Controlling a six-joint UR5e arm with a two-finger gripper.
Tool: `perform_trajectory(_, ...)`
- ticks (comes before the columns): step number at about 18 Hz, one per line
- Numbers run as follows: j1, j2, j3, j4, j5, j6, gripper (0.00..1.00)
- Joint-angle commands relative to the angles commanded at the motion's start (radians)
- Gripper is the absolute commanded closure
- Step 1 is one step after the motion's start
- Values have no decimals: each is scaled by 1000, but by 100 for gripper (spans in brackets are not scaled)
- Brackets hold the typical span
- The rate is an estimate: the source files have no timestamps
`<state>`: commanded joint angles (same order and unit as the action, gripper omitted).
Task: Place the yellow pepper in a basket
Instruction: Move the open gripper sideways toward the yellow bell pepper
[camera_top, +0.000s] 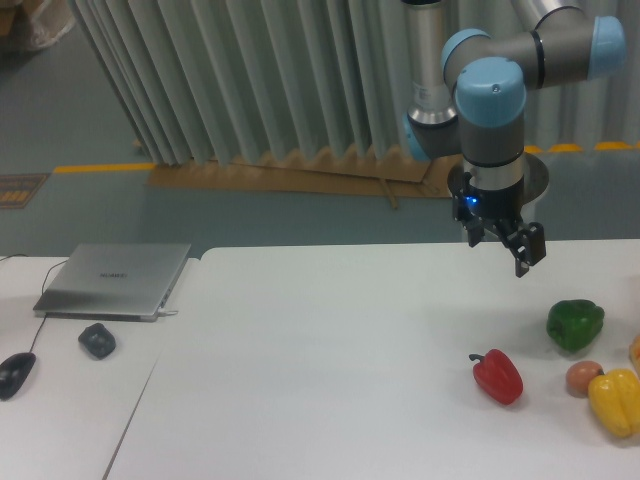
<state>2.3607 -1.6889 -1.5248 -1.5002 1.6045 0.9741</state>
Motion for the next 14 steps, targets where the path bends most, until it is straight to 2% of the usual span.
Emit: perform_trajectory(14,17,2,3,-2,5,-29,0)
